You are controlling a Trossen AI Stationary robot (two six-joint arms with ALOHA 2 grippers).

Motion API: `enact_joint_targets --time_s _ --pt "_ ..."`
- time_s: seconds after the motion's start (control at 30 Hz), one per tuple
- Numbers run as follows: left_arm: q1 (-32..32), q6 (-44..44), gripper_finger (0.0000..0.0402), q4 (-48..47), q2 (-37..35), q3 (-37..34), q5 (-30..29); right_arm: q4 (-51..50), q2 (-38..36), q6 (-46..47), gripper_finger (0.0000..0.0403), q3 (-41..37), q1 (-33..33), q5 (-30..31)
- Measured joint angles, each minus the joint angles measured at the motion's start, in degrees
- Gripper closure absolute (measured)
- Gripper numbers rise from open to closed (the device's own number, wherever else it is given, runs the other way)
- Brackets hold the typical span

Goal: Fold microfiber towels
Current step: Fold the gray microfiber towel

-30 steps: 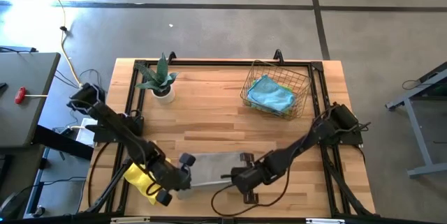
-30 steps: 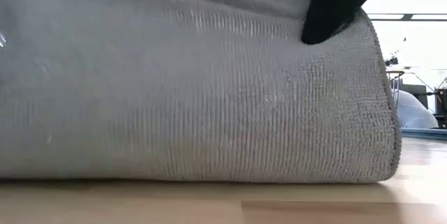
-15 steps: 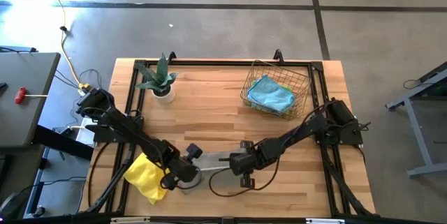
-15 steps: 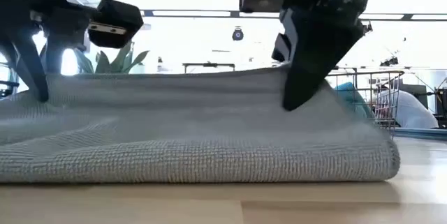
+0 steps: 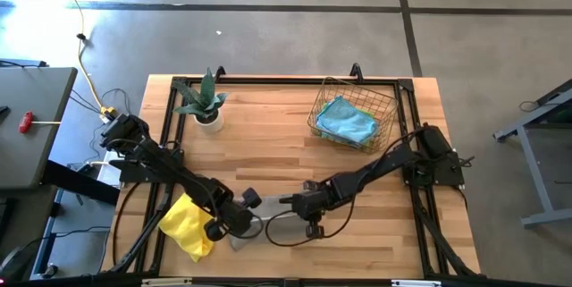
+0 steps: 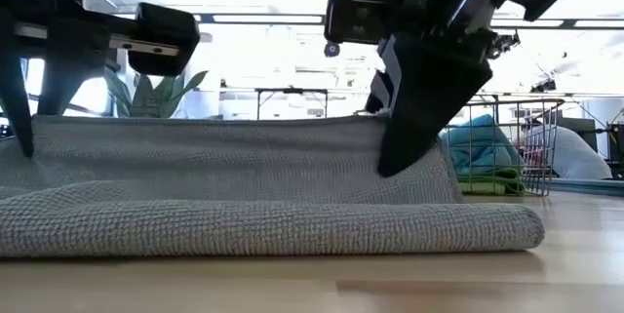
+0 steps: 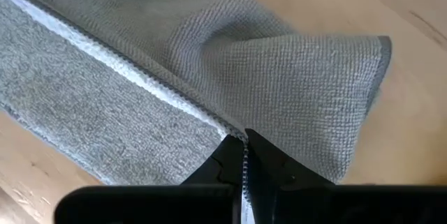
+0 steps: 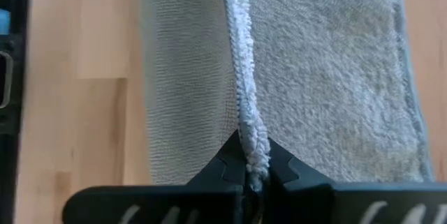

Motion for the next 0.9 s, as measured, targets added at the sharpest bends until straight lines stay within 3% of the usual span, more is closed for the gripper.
enact_joint_targets --time_s 0.13,0.33,0.5,0.57,0.73,0.9 --pt "1.19 -0.26 0.0401 -0.23 0.0 0.0 0.02 0.12 0.0 -1.4 0.0403 -0.48 -1.22 -0.55" --pt "2.27 -3.27 0.0401 1.93 0.0 0.0 11.98 2.21 -0.01 -1.16 0.0403 -0.46 -2.16 -7.62" --pt "2.25 -4.59 0.0401 3.25 0.0 0.0 16.21 5.76 0.75 -5.43 0.0403 -0.42 -1.78 -12.28" --pt "2.19 -4.57 0.0401 3.37 0.18 0.0 13.86 5.87 1.86 -6.48 0.0403 -0.42 -1.8 -11.58" --pt "2.46 -4.62 0.0401 -0.23 0.48 -0.02 -0.44 2.93 3.59 -7.04 0.0403 -0.5 -2.46 -7.94" --pt "3.54 -1.82 0.0401 -3.6 0.48 -0.02 -4.19 0.16 3.59 -7.82 0.0403 0.19 -2.85 -5.27"
